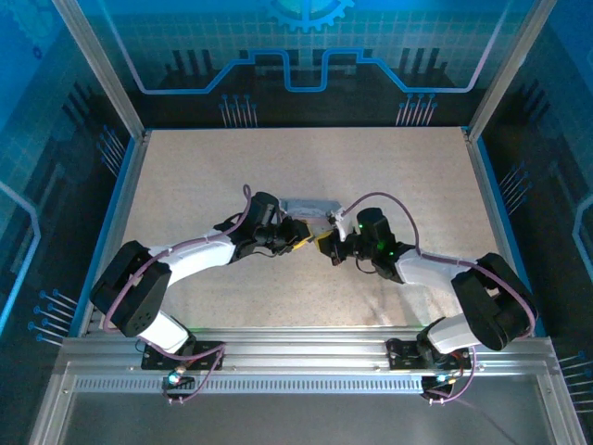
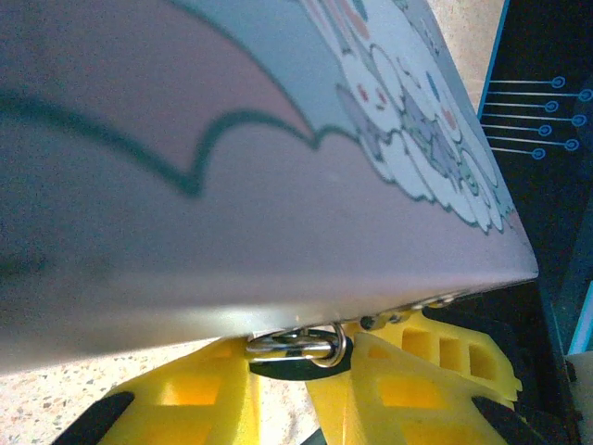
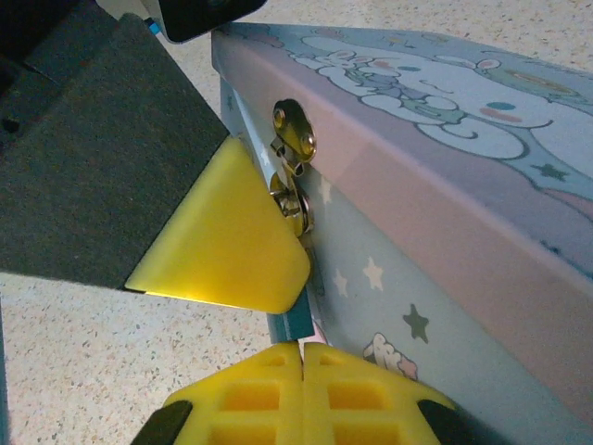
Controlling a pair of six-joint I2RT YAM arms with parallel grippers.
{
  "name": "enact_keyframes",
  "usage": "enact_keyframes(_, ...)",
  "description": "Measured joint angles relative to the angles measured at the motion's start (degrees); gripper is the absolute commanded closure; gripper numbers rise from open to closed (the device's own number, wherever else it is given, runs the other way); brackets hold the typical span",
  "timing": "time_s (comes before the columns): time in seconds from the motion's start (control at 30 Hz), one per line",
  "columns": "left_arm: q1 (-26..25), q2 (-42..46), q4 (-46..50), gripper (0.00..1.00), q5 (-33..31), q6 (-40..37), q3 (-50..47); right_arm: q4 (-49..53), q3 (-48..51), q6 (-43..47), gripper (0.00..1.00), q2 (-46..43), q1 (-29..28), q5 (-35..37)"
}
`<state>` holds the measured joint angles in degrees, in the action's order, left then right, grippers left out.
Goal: Unlock the padlock with the key
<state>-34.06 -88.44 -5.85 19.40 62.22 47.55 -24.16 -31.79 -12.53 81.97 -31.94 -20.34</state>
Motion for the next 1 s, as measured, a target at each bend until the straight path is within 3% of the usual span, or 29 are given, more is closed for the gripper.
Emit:
enact_keyframes(0.7,0.28,-0.15,-0.15,0.76,-0.94,0.72,0.20,-7.15,1.09,-7.04,0.98,2.60,-0.04,-0.66)
enact_keyframes(1.0,0.26,-2.91,-4.42,0.73,-1.11,0.87,-0.59,-6.27,1.07,-8.94,0.99,3.52,-0.07,0.98)
